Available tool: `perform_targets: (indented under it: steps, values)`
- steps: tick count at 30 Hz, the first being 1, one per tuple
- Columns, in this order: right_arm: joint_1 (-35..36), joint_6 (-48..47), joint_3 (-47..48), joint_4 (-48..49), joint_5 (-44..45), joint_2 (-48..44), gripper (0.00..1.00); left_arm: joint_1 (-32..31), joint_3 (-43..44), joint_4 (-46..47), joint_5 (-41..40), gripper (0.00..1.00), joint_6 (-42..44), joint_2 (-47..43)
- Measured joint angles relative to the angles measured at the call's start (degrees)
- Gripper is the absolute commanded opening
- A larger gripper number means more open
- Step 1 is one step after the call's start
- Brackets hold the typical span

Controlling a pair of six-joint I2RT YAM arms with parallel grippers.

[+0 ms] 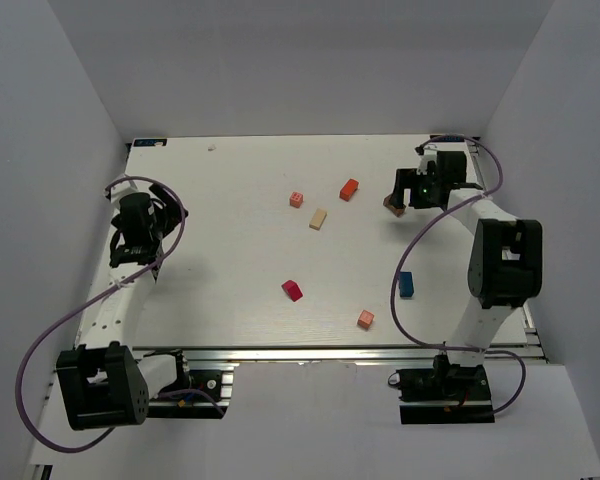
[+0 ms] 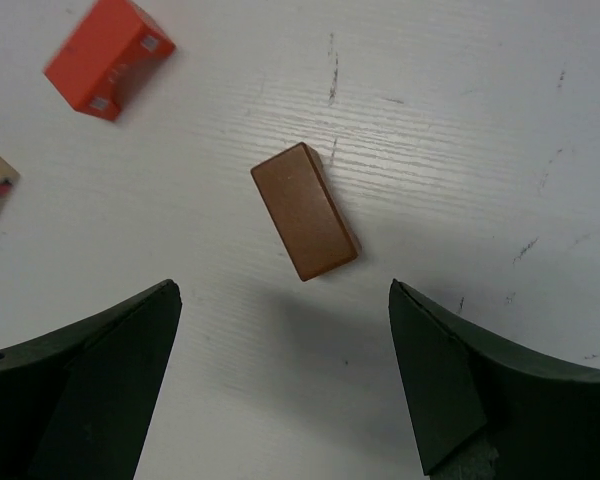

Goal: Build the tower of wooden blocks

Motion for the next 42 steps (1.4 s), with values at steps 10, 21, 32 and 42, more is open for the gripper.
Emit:
perform_targets:
  steps: [10,21,32,42]
  values:
    - [3.74,-9.2,7.52,-3.85,3.72,9.46,0.85,0.0,0.09,2.86,3.04,0.98,1.68,5.86]
    - [4.59,-12.66,15.96,-5.38,7.28,17.25,0.68,0.0,0.59,3.82,4.42,0.98,3.08,7.74]
    - [4.96,-21.09,18.45,-10.97,5.97,18.16,0.21,0.0,1.14,4.2,5.25,0.98,3.67,9.64]
    - [9.86,-44.96,15.76,-22.84,-5.44,12.92,0.19,0.0,1.9,4.17,7.34,0.98,5.46,9.79]
